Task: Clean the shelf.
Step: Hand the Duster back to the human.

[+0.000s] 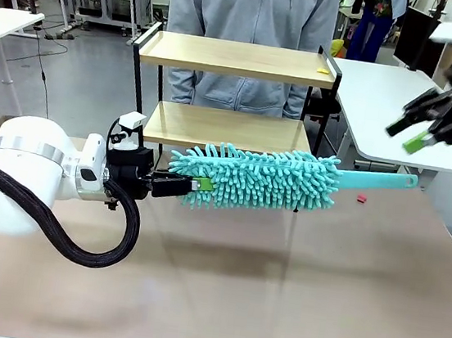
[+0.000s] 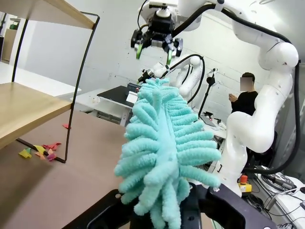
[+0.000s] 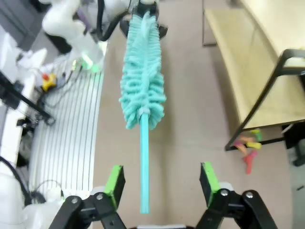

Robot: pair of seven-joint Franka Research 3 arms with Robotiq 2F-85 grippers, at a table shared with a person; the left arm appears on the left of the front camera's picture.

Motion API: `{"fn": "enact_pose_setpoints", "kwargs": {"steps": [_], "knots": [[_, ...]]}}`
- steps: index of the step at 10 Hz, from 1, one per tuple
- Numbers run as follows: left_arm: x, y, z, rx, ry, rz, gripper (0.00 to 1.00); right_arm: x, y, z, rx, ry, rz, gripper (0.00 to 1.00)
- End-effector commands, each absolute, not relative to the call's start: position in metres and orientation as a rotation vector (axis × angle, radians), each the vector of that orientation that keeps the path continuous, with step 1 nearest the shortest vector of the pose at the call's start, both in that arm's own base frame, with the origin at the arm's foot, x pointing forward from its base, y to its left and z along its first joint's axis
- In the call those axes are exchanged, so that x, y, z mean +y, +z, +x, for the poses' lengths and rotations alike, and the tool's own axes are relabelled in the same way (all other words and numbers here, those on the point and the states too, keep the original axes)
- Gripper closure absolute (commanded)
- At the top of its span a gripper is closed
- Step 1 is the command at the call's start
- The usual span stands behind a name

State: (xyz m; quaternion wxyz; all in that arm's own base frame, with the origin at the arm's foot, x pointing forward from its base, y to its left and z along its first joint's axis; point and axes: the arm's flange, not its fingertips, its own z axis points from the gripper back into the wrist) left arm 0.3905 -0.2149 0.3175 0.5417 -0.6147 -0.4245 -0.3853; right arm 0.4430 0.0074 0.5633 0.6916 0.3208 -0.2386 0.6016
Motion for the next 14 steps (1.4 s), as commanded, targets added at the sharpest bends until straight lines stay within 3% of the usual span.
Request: {"fn": "enact_pose_setpoints", "kwargs": {"steps": [1,5,8,9,14], "knots": [[-0.215,0.322,0.389,-1.024,-0.925,-1.459,1.00,-0.015,0.575,0.434,-0.670,1.264,0.771,0.00],[-0.215,0.322,0.389,-1.024,-0.925,-1.459,1.00,-0.089,0.593,0.411,-0.927,1.071,0.804,0.00],[-0.215,0.322,0.389,-1.024,-0.925,-1.459,1.00,-0.102,0.600,0.412,-0.888,1.046,0.795,0.00],[-0.215,0.318,0.390,-1.008,-0.916,-1.460,0.83,-0.102,0.600,0.412,-0.888,1.046,0.795,0.00],[-0.184,0.420,0.380,-1.167,-0.893,-1.481,0.83,-0.102,0.600,0.412,-0.888,1.046,0.795,0.00]]}}
